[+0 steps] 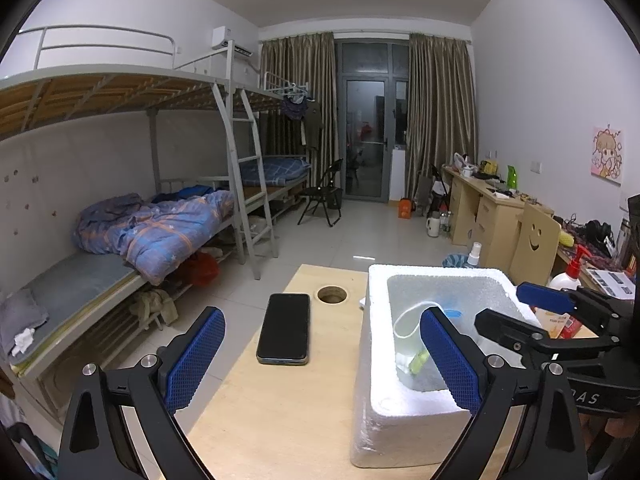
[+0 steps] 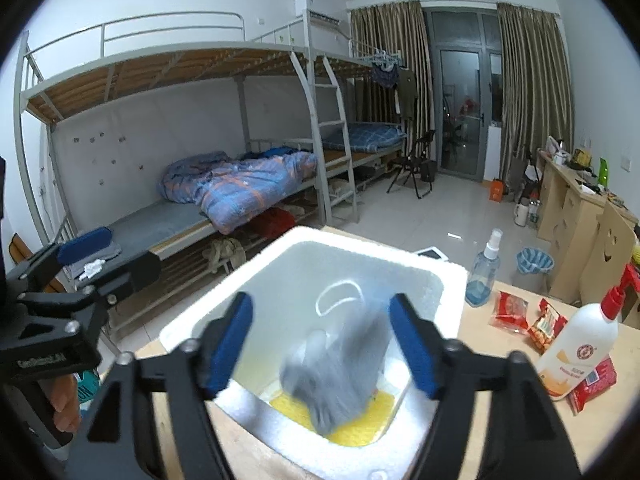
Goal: Organize soft objects
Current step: 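Lower the grey sock into the foam box and open the right gripper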
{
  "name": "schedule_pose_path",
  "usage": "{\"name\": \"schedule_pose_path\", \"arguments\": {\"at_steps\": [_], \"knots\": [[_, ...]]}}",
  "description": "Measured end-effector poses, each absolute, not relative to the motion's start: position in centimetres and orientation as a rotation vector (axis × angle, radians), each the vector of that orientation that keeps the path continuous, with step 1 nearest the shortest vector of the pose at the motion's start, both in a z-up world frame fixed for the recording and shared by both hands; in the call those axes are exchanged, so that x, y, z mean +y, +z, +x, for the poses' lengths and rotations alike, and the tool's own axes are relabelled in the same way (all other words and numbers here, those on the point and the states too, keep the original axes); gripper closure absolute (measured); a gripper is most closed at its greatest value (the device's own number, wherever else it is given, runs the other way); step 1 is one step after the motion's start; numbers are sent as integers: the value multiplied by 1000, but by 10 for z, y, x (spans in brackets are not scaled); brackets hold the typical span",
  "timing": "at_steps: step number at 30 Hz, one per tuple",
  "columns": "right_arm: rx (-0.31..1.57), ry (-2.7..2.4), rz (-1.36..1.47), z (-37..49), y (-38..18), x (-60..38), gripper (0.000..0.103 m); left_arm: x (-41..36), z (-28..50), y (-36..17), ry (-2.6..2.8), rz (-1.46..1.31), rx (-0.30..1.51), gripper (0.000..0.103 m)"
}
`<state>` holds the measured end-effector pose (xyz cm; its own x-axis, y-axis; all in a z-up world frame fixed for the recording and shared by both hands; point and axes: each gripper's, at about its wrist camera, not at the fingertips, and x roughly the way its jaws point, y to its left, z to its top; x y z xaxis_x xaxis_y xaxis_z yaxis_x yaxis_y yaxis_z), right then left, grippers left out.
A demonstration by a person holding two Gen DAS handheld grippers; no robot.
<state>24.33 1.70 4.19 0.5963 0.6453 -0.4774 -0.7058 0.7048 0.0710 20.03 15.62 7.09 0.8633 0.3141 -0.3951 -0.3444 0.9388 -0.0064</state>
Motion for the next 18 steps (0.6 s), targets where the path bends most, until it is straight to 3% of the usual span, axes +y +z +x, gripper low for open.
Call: {"name": "schedule_pose_path", "arguments": {"at_steps": [15,18], "knots": [[493,779,-94,241,48,5,22,149,199,75,343,-77,400,5],[471,756,-86,238,52,-4,6,143,197,78,336,-74,396,5]]}}
